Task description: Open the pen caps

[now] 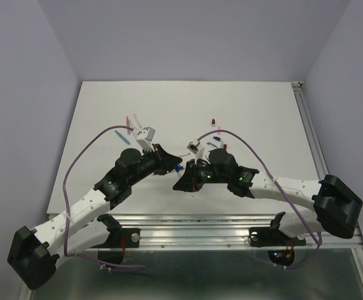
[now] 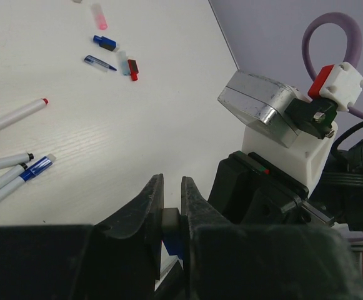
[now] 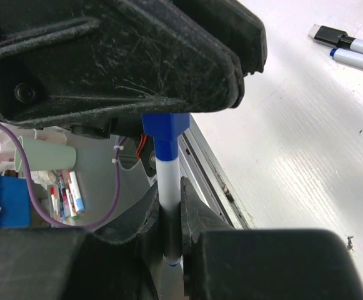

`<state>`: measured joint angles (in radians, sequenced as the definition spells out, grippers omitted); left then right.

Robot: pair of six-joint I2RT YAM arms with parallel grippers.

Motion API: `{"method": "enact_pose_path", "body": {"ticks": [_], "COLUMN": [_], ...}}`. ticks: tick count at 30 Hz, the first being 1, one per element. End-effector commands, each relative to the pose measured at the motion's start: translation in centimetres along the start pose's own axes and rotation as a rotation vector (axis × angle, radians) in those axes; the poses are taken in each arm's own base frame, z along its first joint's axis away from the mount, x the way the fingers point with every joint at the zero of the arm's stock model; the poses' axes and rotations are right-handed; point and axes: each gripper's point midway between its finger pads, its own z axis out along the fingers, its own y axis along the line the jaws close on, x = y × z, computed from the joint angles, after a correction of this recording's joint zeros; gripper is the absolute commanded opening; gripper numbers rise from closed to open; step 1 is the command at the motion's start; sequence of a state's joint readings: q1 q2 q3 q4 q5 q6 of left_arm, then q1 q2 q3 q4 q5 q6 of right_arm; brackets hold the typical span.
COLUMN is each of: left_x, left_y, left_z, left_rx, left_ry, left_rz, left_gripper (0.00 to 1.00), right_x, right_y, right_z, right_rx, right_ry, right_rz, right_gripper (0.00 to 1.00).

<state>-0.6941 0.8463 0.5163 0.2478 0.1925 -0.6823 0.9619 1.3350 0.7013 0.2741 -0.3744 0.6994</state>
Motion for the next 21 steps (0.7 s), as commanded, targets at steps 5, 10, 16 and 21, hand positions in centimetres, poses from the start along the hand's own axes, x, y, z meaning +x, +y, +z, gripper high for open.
{"method": "enact_pose_path", "body": {"ticks": [5, 10, 16, 21], "left_x": [-2.0, -4.1, -8.9, -12.7], "left_y": [0.0, 2.8, 5.7, 8.3], "left_z": [0.4, 0.6, 1.4, 2.8], "left_rx": [-0.015, -0.182, -0.401, -0.435], "left_ry": [-0.089, -0.197, -0.337, -0.401], "left_rz": [0.034, 0.014, 0.038, 0.022], "left_gripper": [0.0, 0.0, 0.0, 0.0], "right_x": [-3.5, -2.7, 2.7, 6.9], "right_y": [2.3, 3.0, 4.0, 4.9], "right_z": [-0.5, -0.5, -0.5, -1.0], "right_rx": [-0.039, -0.08, -0.196, -0.268], "right_ry": [-0.089, -0.05, 0.085, 0.158], "right_rz": [-0.028, -0.019, 0.104, 0.164], "right_gripper": [0.01, 0.01, 0.01, 0.01]}}
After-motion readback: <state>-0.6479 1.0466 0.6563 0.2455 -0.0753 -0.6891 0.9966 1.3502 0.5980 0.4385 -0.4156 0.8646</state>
